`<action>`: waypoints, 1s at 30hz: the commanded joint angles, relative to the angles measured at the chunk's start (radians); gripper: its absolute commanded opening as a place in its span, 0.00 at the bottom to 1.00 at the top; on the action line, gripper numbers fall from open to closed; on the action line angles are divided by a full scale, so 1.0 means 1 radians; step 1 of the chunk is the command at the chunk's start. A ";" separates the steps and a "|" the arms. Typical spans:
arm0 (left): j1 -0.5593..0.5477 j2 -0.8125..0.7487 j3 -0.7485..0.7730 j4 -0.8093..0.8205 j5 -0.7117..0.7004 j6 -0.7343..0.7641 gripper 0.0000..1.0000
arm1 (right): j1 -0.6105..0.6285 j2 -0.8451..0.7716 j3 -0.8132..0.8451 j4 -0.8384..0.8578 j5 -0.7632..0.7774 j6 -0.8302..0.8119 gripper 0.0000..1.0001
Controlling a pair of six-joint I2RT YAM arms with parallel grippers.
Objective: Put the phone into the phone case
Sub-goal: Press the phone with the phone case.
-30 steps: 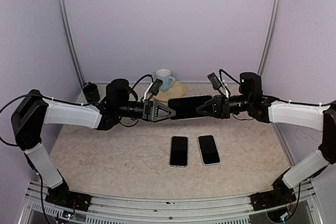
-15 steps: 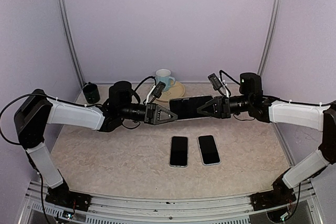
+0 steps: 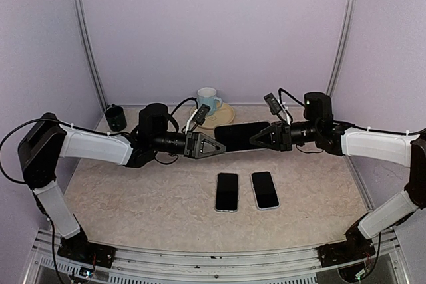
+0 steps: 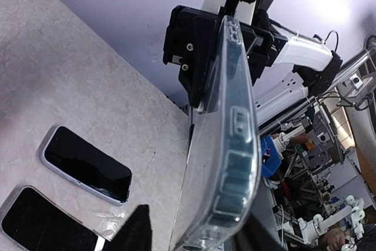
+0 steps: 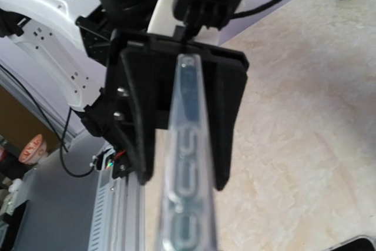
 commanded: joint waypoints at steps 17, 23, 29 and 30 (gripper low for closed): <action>0.018 -0.329 -0.062 -0.430 -0.791 0.354 0.99 | -0.028 -0.086 0.013 0.000 0.011 -0.033 0.02; -0.004 -0.398 -0.190 -0.273 -0.958 0.465 0.99 | -0.028 -0.073 0.023 -0.019 0.016 -0.027 0.02; 0.003 -0.395 -0.229 -0.230 -0.897 0.525 0.99 | -0.029 -0.048 0.042 -0.054 0.024 0.013 0.02; 0.002 -0.395 -0.235 -0.217 -0.853 0.538 0.99 | -0.031 -0.039 0.048 -0.063 0.035 0.036 0.02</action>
